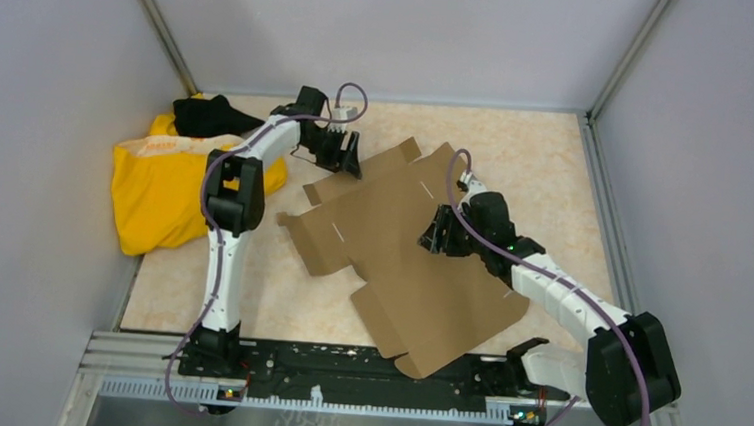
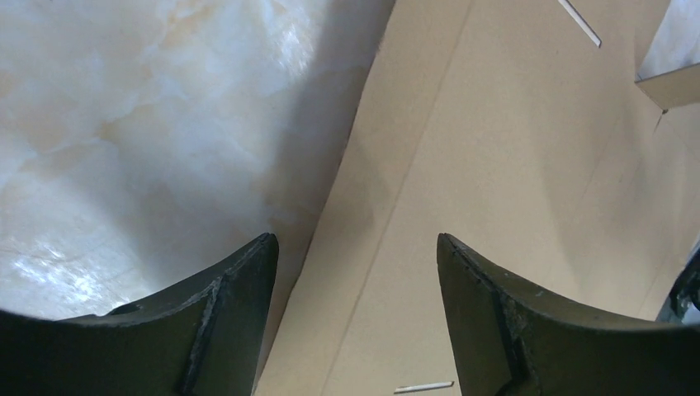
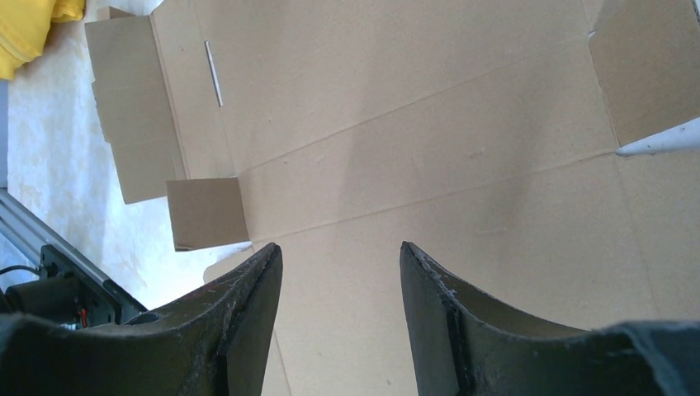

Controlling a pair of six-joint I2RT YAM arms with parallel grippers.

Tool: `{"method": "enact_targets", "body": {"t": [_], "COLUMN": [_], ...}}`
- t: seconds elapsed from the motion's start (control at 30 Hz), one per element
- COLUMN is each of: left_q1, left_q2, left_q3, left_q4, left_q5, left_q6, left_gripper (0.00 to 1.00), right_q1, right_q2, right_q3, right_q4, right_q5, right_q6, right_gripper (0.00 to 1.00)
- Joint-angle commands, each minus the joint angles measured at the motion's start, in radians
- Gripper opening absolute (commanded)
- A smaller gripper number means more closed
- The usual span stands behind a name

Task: Fold the paper box

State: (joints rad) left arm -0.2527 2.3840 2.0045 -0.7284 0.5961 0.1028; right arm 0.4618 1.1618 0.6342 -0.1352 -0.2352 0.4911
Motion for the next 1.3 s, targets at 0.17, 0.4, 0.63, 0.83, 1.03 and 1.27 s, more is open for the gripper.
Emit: {"method": "enact_targets", "body": {"t": [0.17, 0.4, 0.63, 0.83, 1.03, 1.27], "left_q1": [-0.007, -0.021, -0.048, -0.077, -0.112, -0.158], "left_q2": [-0.101, -0.131, -0.163, -0.209, -0.276, -0.343], "left_q3": [-0.113, -0.146, -0.161, -0.153, -0.145, -0.076], "left_q4": [0.022, 0.041, 0.040, 0.017, -0.008, -0.089], "left_q5": [0.011, -0.030, -0.082, -0.153, -0.279, -0.452], "left_q6": [0.011, 0.005, -0.001, 0.002, 0.020, 0.057], "left_gripper": [0.72, 0.54, 0.32, 0.00, 0.00, 0.00], "right_q1": [-0.005, -0.005, -0.005, -0.006, -0.069, -0.237], "right_q2": [0.015, 0.006, 0.004, -0.006, -0.009, -0.005], "right_q3": [-0.008, -0.016, -0.021, 0.001, 0.069, 0.105], "right_q4": [0.081, 0.084, 0.088, 0.064, 0.018, 0.012], "right_q5": [-0.021, -0.021, -0.022, 0.010, 0.011, -0.075], "right_q6": [0.009, 0.011, 0.012, 0.005, -0.014, -0.008], "right_gripper": [0.54, 0.54, 0.54, 0.54, 0.54, 0.53]}}
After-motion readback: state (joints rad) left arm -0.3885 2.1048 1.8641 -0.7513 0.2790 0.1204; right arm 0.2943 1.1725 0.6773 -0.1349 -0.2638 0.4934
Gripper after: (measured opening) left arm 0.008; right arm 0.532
